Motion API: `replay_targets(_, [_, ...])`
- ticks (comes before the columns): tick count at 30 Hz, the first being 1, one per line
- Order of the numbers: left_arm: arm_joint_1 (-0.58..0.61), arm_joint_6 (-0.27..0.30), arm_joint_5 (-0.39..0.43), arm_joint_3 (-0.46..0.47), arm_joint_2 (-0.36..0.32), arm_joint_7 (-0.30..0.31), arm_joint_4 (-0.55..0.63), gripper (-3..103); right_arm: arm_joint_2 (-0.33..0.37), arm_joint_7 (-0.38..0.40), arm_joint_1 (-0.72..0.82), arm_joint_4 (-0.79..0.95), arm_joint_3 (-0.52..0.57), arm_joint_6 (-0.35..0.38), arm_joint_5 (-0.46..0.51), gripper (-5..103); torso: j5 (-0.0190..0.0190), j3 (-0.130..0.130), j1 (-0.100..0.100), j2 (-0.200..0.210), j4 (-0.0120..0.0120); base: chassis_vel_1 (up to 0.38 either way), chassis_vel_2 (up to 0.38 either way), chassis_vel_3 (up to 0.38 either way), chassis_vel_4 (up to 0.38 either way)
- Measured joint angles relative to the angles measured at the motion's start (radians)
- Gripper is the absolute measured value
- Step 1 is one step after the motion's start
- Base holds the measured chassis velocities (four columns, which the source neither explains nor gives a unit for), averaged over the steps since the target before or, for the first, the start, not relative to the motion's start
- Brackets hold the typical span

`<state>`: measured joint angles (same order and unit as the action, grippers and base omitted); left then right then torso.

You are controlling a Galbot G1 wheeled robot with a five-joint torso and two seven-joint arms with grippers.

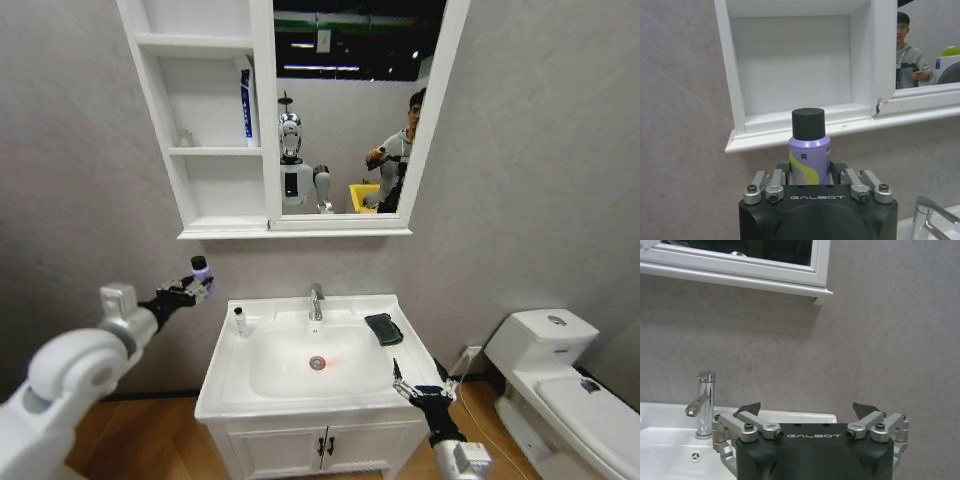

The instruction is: Move facial cleanser and shampoo from washbasin to cabinet, then wipe washbasin with towel.

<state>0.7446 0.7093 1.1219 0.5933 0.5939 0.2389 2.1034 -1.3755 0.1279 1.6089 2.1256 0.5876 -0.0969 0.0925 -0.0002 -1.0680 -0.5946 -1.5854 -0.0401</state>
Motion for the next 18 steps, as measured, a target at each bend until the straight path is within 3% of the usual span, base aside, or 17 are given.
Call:
replay_targets(4, [-0.114,0.013,0.013,-0.058,-0.008,0.002,-0.055,42,-0.002,0.0,-0.001,0.0,-0.003,0.0,-0.004,100,0.0,0.0,0.0,0.0,0.0003,0.0,0.0,0.0,0.0])
replay_targets(11, [-0.462,0.032,-0.008,-0.265,0.039,0.001,-0.267,42,-0.001,0.0,0.002,-0.001,0.001,0.0,-0.013,100,0.0,0.0,0.0,0.0,0.0,0.0,0.0,0.0,0.0])
replay_targets(12, [-0.462,0.032,-0.008,-0.265,0.039,0.001,-0.267,42,-0.001,0.0,0.002,-0.001,0.001,0.0,-0.013,100,0.0,0.0,0.0,0.0,0.0,0.0,0.0,0.0,0.0])
replay_targets(18, [-0.66,0.032,-0.073,-0.426,0.087,-0.06,-0.446,42,-0.001,0.001,0.002,-0.004,0.003,0.001,-0.015,100,0.0003,0.0,0.0,0.0,0.0001,0.0,0.0,0.0,0.0])
